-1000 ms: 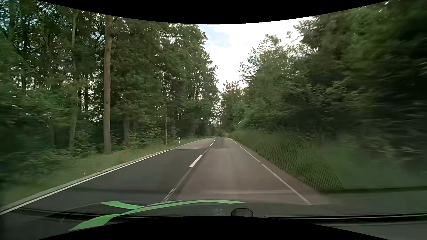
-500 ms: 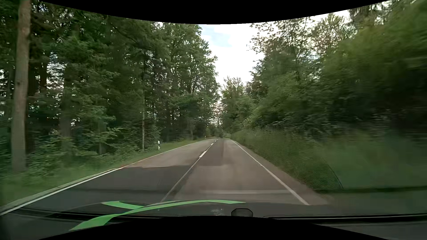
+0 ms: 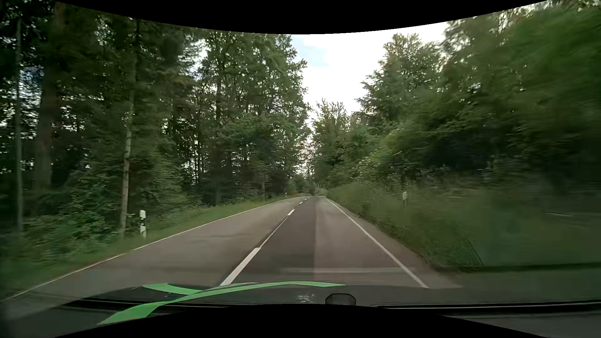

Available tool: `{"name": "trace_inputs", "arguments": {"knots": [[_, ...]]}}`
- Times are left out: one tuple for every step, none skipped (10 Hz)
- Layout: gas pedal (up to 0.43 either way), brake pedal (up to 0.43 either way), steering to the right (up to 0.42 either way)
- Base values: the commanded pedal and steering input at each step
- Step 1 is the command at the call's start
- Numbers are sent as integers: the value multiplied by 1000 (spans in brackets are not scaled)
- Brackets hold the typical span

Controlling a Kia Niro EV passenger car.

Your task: Follow the waypoints while adhering to traffic rules and regulations

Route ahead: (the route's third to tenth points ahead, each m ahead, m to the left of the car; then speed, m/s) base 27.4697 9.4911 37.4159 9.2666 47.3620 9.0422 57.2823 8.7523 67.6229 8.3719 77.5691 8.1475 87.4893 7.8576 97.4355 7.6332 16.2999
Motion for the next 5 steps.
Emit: {"name": "trace_inputs", "arguments": {"knots": [[189,0,-8],[189,0,-8],[189,0,-7],[157,0,-6],[98,0,-5]]}}
